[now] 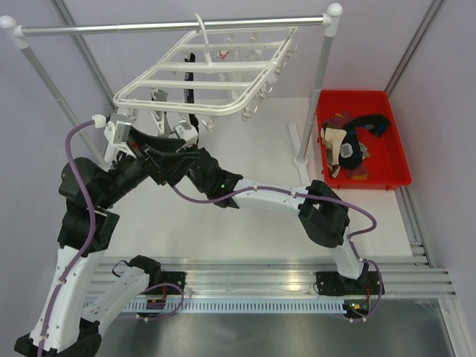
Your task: Remove the socks clipped to the hanger
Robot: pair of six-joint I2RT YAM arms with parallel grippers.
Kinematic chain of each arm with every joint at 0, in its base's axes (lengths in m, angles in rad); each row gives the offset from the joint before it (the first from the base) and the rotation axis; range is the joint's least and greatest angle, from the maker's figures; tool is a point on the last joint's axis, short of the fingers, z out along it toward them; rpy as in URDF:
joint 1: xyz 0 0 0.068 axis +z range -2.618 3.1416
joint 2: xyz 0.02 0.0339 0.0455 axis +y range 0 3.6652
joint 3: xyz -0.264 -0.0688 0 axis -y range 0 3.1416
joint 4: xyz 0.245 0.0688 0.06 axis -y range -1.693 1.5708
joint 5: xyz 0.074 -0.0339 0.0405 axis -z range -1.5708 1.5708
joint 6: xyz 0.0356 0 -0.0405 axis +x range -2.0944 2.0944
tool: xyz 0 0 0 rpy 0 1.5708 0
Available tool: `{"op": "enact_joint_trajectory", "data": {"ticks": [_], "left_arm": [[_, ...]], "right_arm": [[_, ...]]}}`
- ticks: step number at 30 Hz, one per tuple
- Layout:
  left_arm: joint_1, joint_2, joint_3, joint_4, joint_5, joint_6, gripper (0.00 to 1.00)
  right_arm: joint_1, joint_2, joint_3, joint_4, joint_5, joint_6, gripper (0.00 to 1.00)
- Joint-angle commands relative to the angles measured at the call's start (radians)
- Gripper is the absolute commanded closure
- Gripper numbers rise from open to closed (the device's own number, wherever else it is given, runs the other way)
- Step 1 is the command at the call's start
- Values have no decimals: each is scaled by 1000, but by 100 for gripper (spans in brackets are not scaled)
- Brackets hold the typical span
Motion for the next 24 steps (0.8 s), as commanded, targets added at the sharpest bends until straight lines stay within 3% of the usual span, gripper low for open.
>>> {"op": "enact_joint_trajectory", "data": {"ticks": [1,5,18,24], "left_arm": [[-1,-39,-22,-111,0,43,25],[-1,-69,-13,-136,-41,53,28],[-3,-126,99,-148,-158,38,76],[-1,-106,202,-76,-235,18,92]], "right_arm": [[-3,-60,19,16,-13,0,99],[-11,-47,38,-8,-25,21,99],[-32,-57,29,-25,-54,52,99],[-32,-65,36,-43,-76,61,99]]}}
